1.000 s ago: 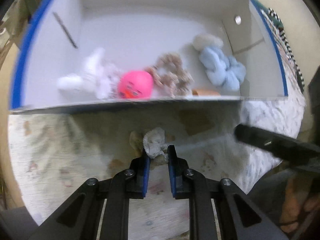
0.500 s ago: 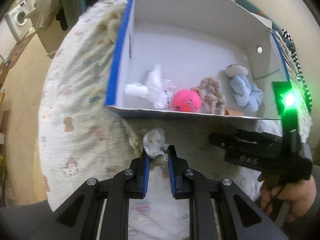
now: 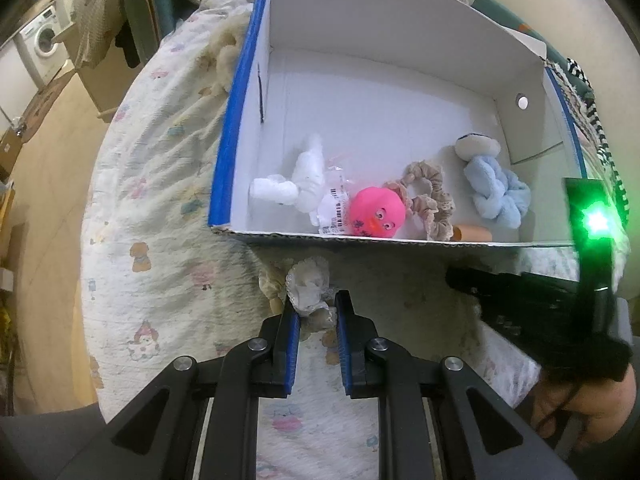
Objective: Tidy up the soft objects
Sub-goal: 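Grasp the crumpled beige cloth with the left tool while the right tool grasps a beige item, then carry the beige cloth with the left tool into the box while the right tool carries its item in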
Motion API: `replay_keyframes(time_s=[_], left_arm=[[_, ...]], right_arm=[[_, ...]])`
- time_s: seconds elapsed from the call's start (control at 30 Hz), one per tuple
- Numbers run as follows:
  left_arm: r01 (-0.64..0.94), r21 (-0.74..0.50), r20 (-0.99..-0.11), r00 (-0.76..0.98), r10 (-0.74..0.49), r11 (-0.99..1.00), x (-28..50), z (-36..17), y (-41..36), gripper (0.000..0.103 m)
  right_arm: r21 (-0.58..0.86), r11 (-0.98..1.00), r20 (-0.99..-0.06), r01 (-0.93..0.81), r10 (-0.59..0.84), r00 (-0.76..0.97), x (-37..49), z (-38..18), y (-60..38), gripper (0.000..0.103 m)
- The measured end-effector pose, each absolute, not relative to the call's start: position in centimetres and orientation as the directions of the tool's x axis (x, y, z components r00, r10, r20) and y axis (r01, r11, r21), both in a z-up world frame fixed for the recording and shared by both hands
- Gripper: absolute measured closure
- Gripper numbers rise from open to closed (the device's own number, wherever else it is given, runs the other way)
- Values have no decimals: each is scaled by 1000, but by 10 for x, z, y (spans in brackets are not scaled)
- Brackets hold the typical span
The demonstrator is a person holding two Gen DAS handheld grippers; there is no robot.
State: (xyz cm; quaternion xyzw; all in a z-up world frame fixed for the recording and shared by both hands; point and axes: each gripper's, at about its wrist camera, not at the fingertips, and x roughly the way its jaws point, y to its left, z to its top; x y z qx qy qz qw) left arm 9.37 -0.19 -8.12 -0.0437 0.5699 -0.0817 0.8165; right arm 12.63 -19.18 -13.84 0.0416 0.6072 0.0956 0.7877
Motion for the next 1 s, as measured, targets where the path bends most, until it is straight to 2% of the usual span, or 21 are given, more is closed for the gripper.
replay_keyframes(time_s=[0.33,0.63,1.0], left_arm=[[27,-147,-918,368,-147,989,91,-73,17,88],[16,-130,-887,444,-124,991,76,-51,32,88],[27,-134,-829,544,-127,991,64,-12,29,88]], right_arm=[[309,946,-898,-93,323,299,97,-95,-221,95],[484,868,-802,-111,490,341,72,-52,-237,95],[532,830,-721,-167,547,426,64,-10,-233,95]])
